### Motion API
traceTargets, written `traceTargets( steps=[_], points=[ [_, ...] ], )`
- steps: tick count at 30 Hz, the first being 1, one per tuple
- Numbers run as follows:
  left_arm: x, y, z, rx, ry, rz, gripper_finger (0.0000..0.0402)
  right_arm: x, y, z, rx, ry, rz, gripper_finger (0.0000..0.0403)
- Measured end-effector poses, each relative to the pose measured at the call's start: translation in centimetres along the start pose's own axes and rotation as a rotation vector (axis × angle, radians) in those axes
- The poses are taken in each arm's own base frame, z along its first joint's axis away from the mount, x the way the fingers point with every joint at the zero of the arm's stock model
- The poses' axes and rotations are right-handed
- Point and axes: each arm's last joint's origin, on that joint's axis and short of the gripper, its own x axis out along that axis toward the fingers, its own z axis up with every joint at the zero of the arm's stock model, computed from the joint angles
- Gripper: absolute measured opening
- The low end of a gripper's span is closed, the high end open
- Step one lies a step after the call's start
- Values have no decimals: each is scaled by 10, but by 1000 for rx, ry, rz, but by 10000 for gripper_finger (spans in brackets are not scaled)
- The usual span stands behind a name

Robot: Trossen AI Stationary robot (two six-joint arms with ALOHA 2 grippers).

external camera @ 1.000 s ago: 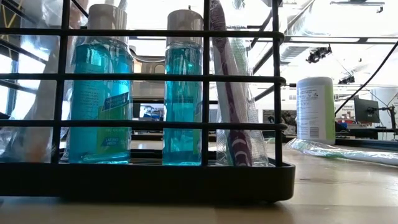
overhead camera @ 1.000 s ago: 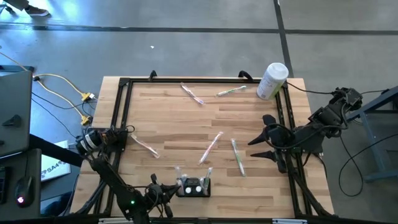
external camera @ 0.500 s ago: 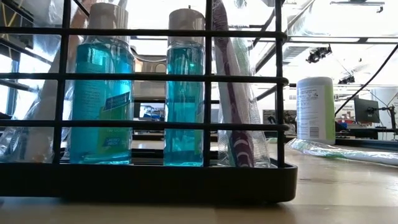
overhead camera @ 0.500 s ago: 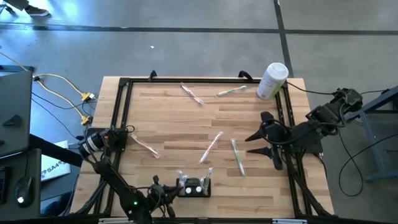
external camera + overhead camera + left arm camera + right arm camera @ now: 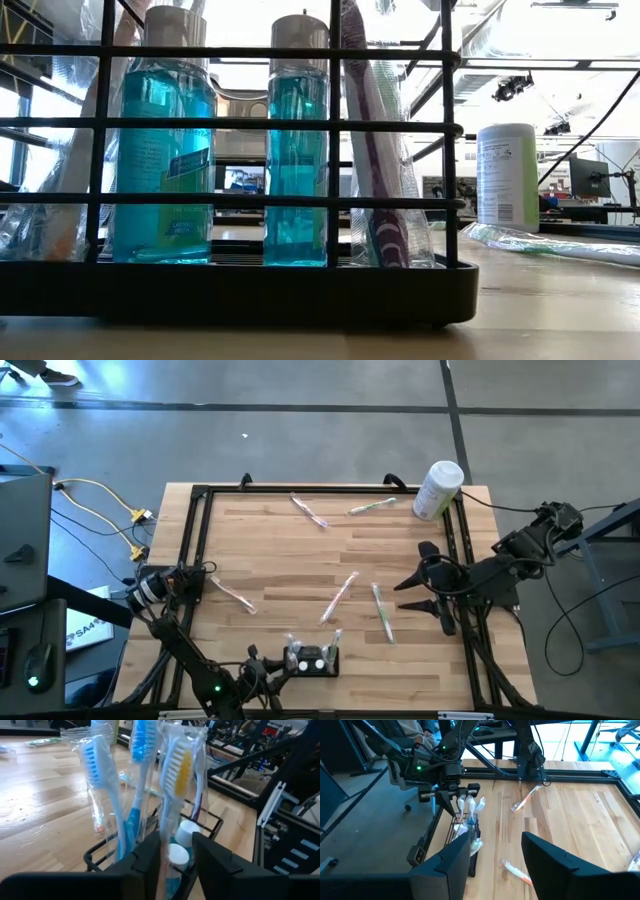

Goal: Pick & Place toothbrushing station
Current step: Put the bottom orange toothbrush into the black wire organizer

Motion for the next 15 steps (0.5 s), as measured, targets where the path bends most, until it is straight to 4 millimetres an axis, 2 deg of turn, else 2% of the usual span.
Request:
traceTargets(
  steps=[4,9,15],
  points=[
    [-1,-2,3,-18,-4,-4,129,0,0,0,-1,-4,-3,171],
    [-2,-2,7,-17,0,-5,134,0,0,0,4,-6,-6,171],
    [-6,-6,27,1,28,-29,134,0,0,2,13,-20,-2,171]
  ],
)
